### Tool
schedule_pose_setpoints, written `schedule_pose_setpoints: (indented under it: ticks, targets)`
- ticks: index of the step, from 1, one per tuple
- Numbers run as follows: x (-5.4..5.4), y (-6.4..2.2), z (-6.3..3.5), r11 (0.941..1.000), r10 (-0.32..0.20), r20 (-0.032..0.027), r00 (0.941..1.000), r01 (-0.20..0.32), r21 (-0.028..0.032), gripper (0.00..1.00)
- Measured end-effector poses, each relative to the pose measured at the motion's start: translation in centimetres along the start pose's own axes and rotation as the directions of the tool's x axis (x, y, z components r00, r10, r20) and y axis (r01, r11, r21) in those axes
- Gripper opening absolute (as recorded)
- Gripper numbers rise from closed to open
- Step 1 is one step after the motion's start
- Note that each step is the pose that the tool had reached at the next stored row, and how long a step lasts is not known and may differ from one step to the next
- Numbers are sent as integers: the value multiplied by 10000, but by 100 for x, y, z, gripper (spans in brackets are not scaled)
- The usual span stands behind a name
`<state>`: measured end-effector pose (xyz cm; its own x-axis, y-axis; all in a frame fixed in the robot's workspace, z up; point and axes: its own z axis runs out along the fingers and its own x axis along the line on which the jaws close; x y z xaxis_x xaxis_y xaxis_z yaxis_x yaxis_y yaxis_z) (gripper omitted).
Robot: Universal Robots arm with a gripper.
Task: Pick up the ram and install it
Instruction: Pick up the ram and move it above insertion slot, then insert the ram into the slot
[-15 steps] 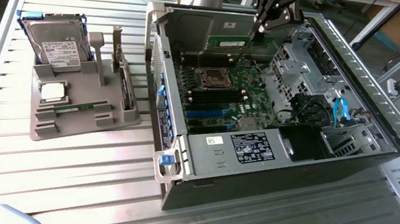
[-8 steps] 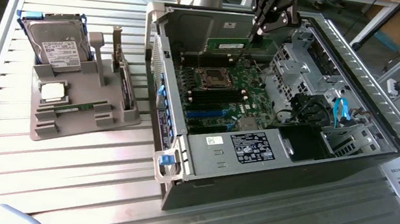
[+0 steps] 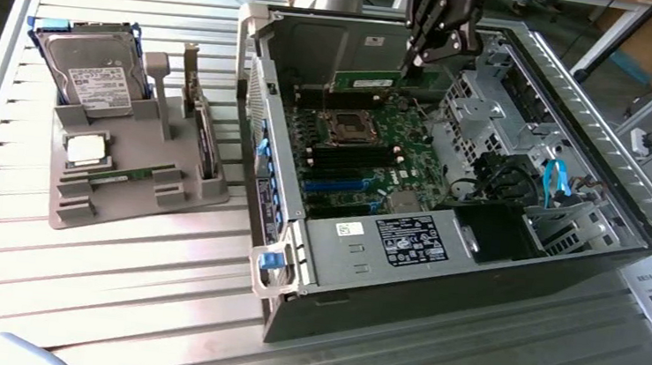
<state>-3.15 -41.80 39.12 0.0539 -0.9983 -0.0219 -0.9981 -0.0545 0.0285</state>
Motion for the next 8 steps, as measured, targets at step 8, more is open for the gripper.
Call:
schedule_pose_setpoints:
  ticks: [8]
  targets:
    - [0, -1, 18, 10000, 0, 0, 10000, 0, -1, 12]
